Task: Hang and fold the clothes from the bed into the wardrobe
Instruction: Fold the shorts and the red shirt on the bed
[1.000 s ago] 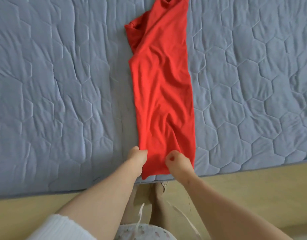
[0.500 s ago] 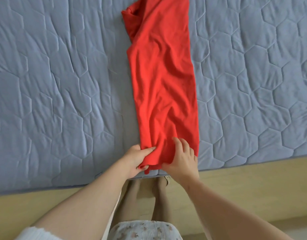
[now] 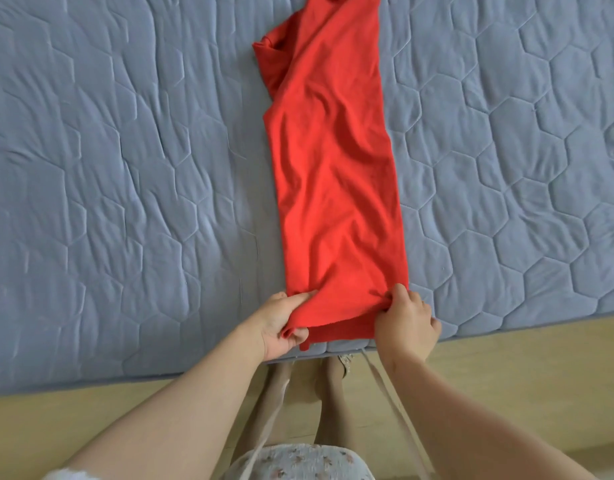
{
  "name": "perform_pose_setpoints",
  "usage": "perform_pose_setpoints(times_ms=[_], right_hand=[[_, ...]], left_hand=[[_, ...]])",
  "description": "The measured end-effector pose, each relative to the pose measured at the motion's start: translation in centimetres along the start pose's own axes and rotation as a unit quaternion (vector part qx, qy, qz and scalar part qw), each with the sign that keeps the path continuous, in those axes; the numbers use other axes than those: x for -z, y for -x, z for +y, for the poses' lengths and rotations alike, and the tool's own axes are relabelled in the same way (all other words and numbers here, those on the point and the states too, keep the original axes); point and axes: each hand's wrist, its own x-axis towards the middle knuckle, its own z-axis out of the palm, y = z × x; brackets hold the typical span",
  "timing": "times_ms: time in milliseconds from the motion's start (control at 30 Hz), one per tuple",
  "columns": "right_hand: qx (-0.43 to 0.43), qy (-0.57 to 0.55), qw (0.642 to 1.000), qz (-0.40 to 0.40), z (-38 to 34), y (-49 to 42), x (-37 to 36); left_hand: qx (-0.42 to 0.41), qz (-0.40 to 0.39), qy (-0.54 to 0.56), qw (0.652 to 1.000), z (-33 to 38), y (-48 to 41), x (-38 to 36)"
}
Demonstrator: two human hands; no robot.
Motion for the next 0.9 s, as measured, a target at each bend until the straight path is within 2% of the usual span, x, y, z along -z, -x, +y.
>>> perform_pose_setpoints(times_ms=[100,200,267,333,400,433,467,500,567,633,700,767,833,900], right_hand=[[-0.004,0.001,1.000,0.012,1.8,-0.2,0.4],[0.004,0.018,1.000,0.001,3.3,-0.4,0.5],[0.007,0.040,0.999,-0.015,4.1,-0.4,0.4],[0.012,0.062,0.997,-0.041,4.8,-0.8,0.2],[-0.005,0.039,0.996,-0.083,5.2,-1.2,-0.1],[-0.023,-0.004,0.995,-0.098,5.3,-1.5,-0.1],[-0.040,-0.065,0.992,-0.098,5.2,-1.7,-0.1],[-0.050,-0.132,0.987,-0.083,5.0,-2.0,-0.1],[-0.047,-0.228,0.971,-0.055,4.4,-2.6,-0.1],[-0.045,-0.269,0.960,-0.064,3.7,-3.5,-0.4],[-0.048,-0.311,0.944,-0.097,3.3,-4.6,-0.6],[-0.049,-0.352,0.924,-0.143,3.2,-5.7,-0.6],[-0.051,-0.328,0.927,-0.175,3.2,-6.3,-0.3],[-0.054,-0.309,0.934,-0.173,3.3,-6.0,0.0]], left_hand=[[-0.021,0.048,-0.108,0.993,-0.4,-0.5,0.2],[-0.082,0.087,-0.325,0.938,-1.3,-1.2,0.5],[-0.121,0.095,-0.379,0.913,-1.8,-2.3,0.8],[-0.126,0.123,-0.415,0.893,-2.0,-3.2,1.2],[-0.119,0.184,-0.507,0.834,-2.1,-4.1,1.5],[-0.126,0.222,-0.537,0.804,-2.2,-4.4,1.6],[-0.149,0.261,-0.533,0.791,-2.3,-4.5,1.6],[-0.179,0.292,-0.490,0.802,-2.3,-4.6,1.5],[-0.225,0.311,-0.355,0.852,-2.2,-4.7,0.8],[-0.216,0.271,-0.283,0.894,-1.9,-5.0,0.1],[-0.165,0.203,-0.279,0.924,-1.5,-5.3,-0.4],[-0.112,0.151,-0.278,0.942,-1.1,-5.4,-0.6],[-0.096,0.146,-0.264,0.948,-0.9,-5.2,-0.8],[-0.099,0.153,-0.247,0.952,-0.9,-4.4,-0.8]])
